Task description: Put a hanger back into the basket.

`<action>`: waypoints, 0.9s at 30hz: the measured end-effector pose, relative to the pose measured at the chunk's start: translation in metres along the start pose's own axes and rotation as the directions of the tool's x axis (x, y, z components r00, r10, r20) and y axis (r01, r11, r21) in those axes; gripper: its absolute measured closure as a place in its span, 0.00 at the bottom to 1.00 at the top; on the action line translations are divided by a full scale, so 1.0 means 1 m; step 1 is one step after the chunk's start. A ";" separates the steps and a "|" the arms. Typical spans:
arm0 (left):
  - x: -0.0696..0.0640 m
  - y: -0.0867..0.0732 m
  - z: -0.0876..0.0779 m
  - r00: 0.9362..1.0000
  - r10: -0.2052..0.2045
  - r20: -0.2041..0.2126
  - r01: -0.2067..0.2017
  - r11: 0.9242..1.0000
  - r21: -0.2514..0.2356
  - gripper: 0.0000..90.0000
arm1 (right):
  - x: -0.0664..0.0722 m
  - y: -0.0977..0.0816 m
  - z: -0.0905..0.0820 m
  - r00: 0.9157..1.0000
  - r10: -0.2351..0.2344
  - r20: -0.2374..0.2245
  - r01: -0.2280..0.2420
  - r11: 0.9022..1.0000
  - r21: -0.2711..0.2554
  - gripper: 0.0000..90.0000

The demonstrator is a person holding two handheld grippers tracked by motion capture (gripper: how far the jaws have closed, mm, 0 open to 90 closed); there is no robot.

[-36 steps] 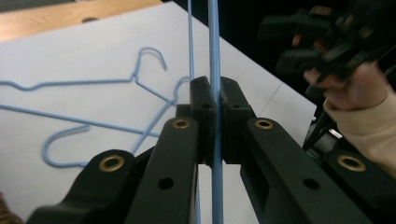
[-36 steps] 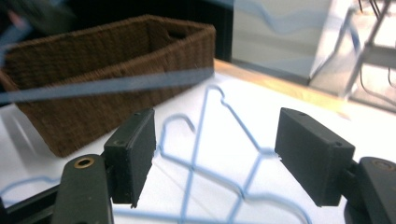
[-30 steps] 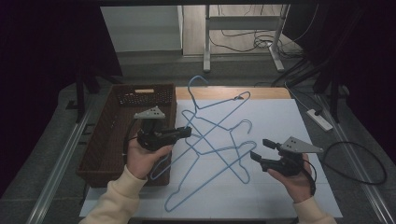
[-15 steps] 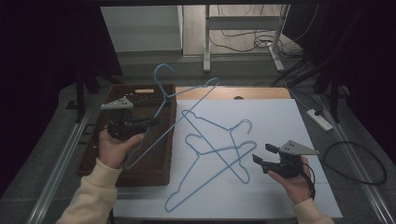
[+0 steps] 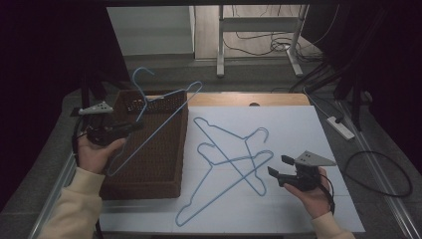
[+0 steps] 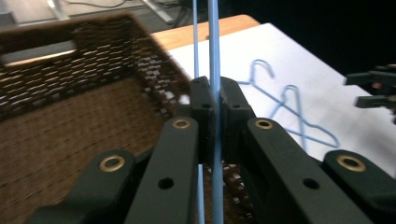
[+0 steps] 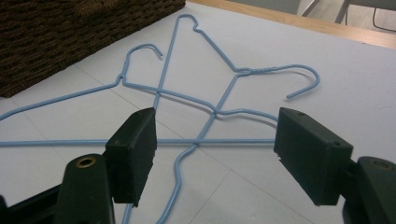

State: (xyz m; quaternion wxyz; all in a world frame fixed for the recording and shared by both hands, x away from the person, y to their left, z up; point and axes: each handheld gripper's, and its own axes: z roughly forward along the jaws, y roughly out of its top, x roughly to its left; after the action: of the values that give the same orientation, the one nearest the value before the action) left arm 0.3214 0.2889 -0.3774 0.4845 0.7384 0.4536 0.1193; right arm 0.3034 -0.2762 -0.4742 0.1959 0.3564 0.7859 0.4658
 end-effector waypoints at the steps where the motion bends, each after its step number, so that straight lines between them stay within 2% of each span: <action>1: 0.003 -0.001 -0.001 1.000 -0.005 -0.006 0.005 1.000 0.001 0.95 | 0.000 0.000 0.000 1.000 0.001 0.001 -0.001 1.000 0.000 0.34; 4: 0.016 -0.008 -0.006 0.999 -0.023 -0.038 0.024 1.000 0.006 0.95 | -0.001 0.000 0.000 1.000 0.001 0.002 -0.001 1.000 0.004 0.34; 8: 0.026 -0.015 -0.007 0.998 -0.038 -0.049 0.039 0.999 0.016 0.96 | 0.000 -0.001 0.001 1.000 0.000 0.000 0.000 1.000 0.008 0.34; 16: 0.043 -0.029 0.004 0.995 -0.058 -0.078 0.064 0.995 0.076 0.95 | 0.001 -0.001 0.002 1.000 -0.004 -0.006 0.004 1.000 0.014 0.33; 22: 0.048 -0.035 0.019 0.994 -0.043 -0.097 0.057 0.988 0.142 0.95 | 0.001 -0.001 0.003 1.000 -0.006 -0.012 0.006 1.000 0.015 0.33; 25: 0.048 -0.037 0.027 0.994 -0.031 -0.105 0.050 0.983 0.179 0.95 | 0.001 -0.001 0.004 1.000 -0.006 -0.014 0.007 1.000 0.019 0.33; 27: 0.048 -0.038 0.034 0.993 -0.020 -0.113 0.044 0.976 0.212 0.95 | 0.001 -0.001 0.004 1.000 -0.005 -0.015 0.005 1.000 0.018 0.33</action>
State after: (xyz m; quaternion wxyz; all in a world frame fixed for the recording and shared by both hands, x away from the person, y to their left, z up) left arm 0.3478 0.3111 -0.4387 0.3782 0.7713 0.5017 0.1025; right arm 0.3049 -0.2735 -0.4772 0.1878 0.3526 0.7925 0.4608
